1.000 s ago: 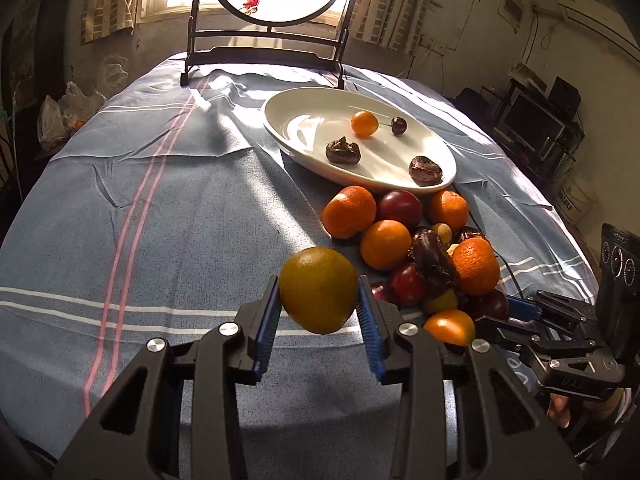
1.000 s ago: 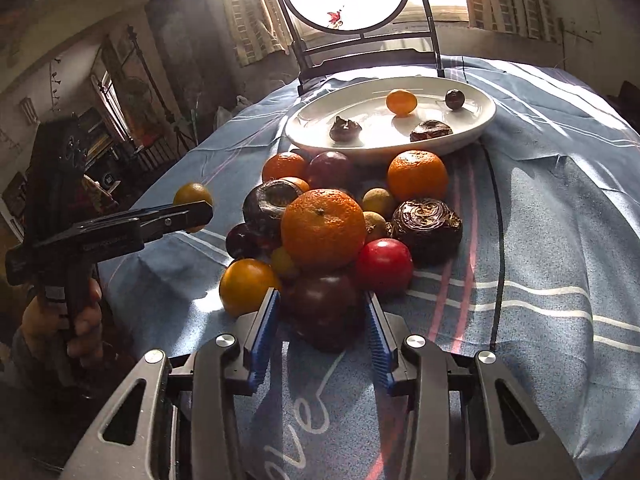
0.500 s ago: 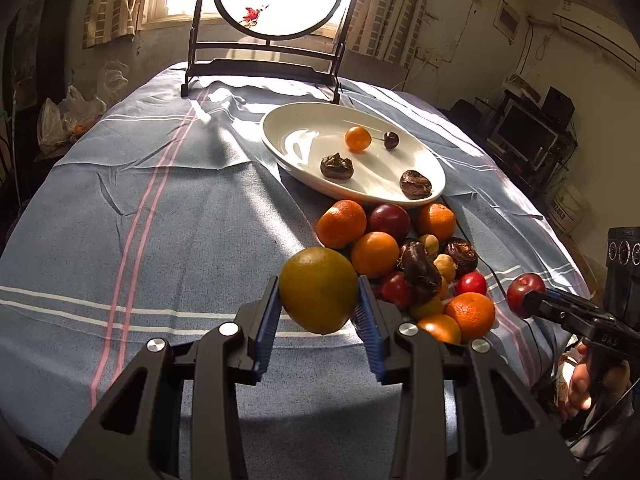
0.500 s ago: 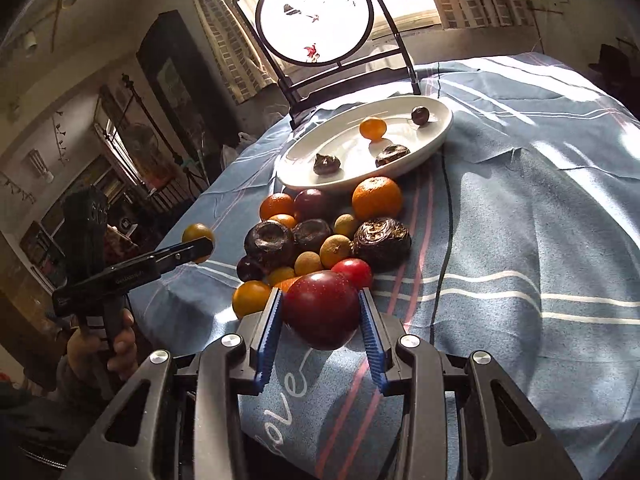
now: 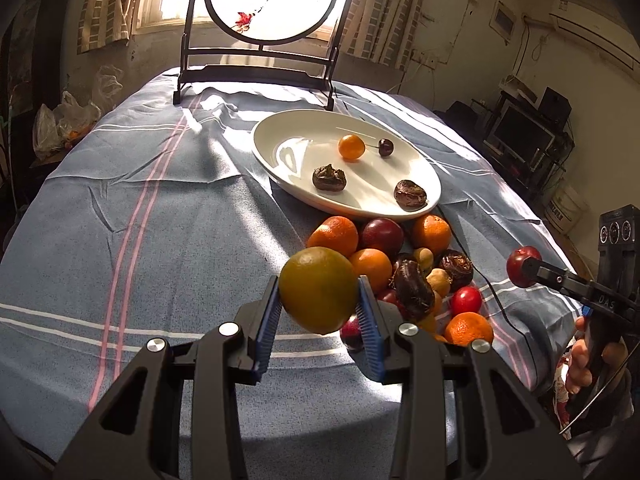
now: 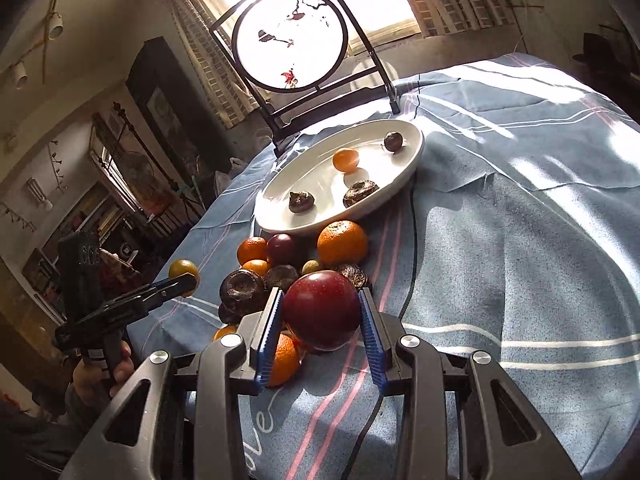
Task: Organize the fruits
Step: 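Place the grapefruit and plum on the white plate and open both tools, then grasp a dark red plum with the left tool while the right tool grasps a tangerine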
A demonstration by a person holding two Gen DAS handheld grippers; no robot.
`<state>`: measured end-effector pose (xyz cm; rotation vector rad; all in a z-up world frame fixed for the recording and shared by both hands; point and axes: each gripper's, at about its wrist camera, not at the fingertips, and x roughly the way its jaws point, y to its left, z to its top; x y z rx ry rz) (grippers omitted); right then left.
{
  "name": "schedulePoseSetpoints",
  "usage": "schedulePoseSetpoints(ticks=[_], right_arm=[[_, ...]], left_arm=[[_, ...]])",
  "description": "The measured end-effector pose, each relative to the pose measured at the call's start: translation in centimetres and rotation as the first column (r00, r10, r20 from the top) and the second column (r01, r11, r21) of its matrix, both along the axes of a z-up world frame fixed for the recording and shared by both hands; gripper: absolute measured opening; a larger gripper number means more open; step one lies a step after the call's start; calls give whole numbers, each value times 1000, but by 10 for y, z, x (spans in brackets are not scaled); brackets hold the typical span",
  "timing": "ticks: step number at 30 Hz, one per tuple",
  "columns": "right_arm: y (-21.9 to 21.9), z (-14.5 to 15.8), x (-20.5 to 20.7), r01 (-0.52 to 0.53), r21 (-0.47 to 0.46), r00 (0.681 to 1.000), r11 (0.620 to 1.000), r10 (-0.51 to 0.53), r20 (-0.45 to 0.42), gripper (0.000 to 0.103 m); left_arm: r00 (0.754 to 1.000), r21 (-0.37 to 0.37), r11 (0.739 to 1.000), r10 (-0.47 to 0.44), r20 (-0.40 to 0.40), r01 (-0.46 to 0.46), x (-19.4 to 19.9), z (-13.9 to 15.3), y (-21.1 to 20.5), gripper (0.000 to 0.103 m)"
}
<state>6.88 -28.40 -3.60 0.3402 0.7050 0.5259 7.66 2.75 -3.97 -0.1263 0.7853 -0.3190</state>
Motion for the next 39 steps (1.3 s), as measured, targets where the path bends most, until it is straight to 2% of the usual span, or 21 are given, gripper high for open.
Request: schedulePoseSetpoints(ticks=[3, 7, 12, 16, 18, 20, 21, 26, 32, 36, 39], right_arm=[[3, 21, 25, -5, -7, 1000, 1000, 5, 23, 38], [15, 34, 81, -21, -9, 999, 1000, 20, -32, 38], [42, 23, 147, -14, -45, 994, 999, 9, -107, 38], [58, 14, 173, -1, -74, 993, 997, -8, -120, 40], [58, 16, 169, 6, -53, 995, 999, -12, -99, 40], [58, 21, 157, 5, -71, 997, 997, -10, -72, 41], [59, 23, 148, 2, -91, 998, 996, -7, -55, 42], [51, 24, 91, -13, -149, 1000, 989, 12, -6, 43], [40, 3, 11, -58, -155, 998, 986, 59, 2, 44], [49, -19, -29, -105, -160, 994, 981, 103, -21, 44], [57, -33, -36, -125, -159, 992, 979, 119, -47, 44]], left_arm=[[1000, 1, 1000, -16, 13, 16, 22, 13, -5, 36], [1000, 17, 1000, -26, -6, 26, 69, 19, -18, 37], [997, 55, 998, -7, -75, 11, 133, 6, -35, 37], [993, 82, 996, 29, -115, -20, 164, -3, -40, 38], [994, 74, 996, 49, -97, -42, 162, 3, -36, 53], [998, 60, 997, 47, -51, -44, 149, 13, -33, 64], [999, 68, 997, 47, -26, -45, 140, 18, -32, 66], [1000, 73, 997, -12, 12, 11, 86, 25, -25, 66], [996, 133, 988, -85, 13, 83, 14, 5, -19, 66], [998, 182, 981, -69, -7, 69, -13, -15, -15, 65], [999, 174, 984, -41, -27, 45, -21, -28, -11, 63]])
